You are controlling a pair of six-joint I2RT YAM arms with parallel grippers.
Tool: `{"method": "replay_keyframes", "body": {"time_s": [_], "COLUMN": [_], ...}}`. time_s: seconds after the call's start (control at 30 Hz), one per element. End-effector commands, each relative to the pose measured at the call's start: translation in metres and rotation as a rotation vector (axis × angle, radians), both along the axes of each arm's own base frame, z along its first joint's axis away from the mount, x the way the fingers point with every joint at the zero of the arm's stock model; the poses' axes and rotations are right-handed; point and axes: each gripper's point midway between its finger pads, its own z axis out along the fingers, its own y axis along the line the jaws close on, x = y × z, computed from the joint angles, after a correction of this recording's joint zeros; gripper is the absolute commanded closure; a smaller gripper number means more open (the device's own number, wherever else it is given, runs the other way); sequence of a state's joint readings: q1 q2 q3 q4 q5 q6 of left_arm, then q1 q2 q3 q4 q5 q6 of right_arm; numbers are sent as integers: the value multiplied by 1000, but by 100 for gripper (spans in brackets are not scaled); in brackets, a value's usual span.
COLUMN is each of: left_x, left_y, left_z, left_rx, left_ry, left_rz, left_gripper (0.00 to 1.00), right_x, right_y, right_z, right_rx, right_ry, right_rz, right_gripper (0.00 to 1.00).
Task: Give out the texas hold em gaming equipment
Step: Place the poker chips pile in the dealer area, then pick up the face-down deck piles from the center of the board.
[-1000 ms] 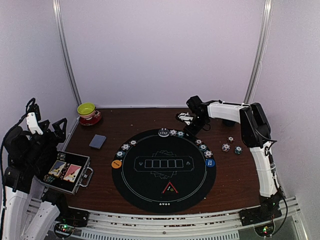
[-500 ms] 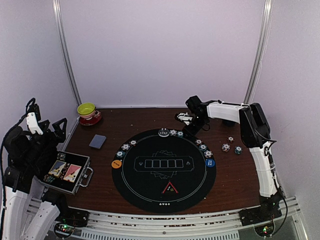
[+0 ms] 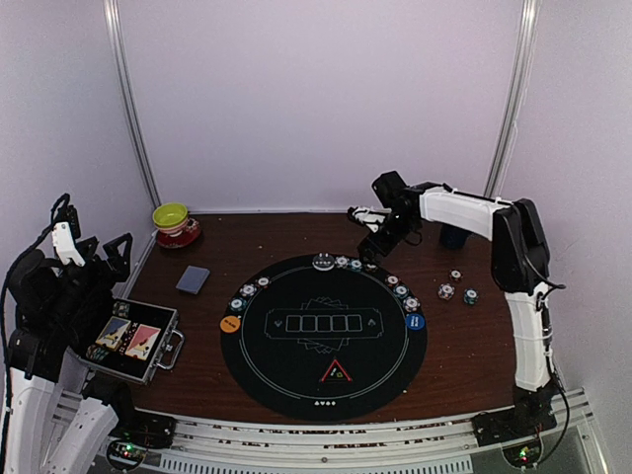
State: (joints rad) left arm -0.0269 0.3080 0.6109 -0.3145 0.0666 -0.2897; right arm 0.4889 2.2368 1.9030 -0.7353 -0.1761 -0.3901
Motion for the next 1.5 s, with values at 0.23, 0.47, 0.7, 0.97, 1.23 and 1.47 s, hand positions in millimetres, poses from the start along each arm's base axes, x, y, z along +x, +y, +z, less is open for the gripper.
{"method": "replay_keyframes", "body": {"time_s": [0.23,0.47,0.7,0.97,1.23,1.47], "left_x": [0,1,8,40,68,94], "left_y": [1,2,2,-1,0,21], "left_z": [9,9,2,-22,-24,-28], "left_rx": [4,4,4,17,5,88], "left_ry": [-40,-37,-3,146,262,353], "left_rz": [5,9,10,-5,5,119], "left_gripper": [2,2,2,2,2,2], "right_x": [-24,-3,1,0,-5,-13], "right_y": [-37,-43,-46,-62,-69,-62], "right_z": [145,98,75,62,103,131], "right_rx": [76,-1,-28,-81,-15,83], "right_ry": [-359,-312,-291,-340,-450,-493], "right_rz": [-40,-120,-166,-261,-309,-304], "right_gripper": [0,0,0,0,0,0]}}
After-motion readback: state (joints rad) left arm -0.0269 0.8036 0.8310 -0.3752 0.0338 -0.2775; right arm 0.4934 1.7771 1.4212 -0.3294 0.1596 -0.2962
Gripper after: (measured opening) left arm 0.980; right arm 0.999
